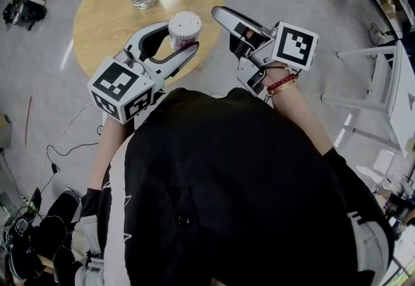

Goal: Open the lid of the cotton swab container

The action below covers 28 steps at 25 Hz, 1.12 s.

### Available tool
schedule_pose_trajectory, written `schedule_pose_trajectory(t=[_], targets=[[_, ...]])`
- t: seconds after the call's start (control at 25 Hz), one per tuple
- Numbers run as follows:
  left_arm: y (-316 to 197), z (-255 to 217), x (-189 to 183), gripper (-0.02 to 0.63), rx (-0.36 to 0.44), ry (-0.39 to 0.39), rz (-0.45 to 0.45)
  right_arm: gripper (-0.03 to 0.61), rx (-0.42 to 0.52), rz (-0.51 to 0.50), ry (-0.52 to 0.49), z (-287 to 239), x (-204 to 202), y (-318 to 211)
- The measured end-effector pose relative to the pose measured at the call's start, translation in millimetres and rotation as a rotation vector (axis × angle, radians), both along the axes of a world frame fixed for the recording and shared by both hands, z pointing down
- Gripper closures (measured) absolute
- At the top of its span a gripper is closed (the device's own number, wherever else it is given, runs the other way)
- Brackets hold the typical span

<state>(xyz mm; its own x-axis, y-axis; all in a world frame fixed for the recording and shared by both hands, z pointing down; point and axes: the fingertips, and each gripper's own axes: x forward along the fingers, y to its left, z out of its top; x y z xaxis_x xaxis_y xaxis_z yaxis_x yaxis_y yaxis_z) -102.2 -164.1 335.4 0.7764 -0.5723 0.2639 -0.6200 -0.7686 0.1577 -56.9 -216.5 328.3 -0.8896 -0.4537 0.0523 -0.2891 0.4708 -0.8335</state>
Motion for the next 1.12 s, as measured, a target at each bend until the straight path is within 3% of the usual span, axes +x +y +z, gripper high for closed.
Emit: schedule_pose_trajectory(t=[0.72,0.96,1.12], targets=[[-7,12,-9,0.359,-0.020,-0.030,-0.053,0.431,-0.016,-0.013,-0.011,1,0,5],[-13,19,-22,0.359,-0.049,-0.009,-0.119,0.431,-0.009,0.004,-0.008,1,1,3],[-17,17,-30,0.359,-0.041,0.009,-0.184,0.472,0.028,0.056,0.025,-1,3,-2]])
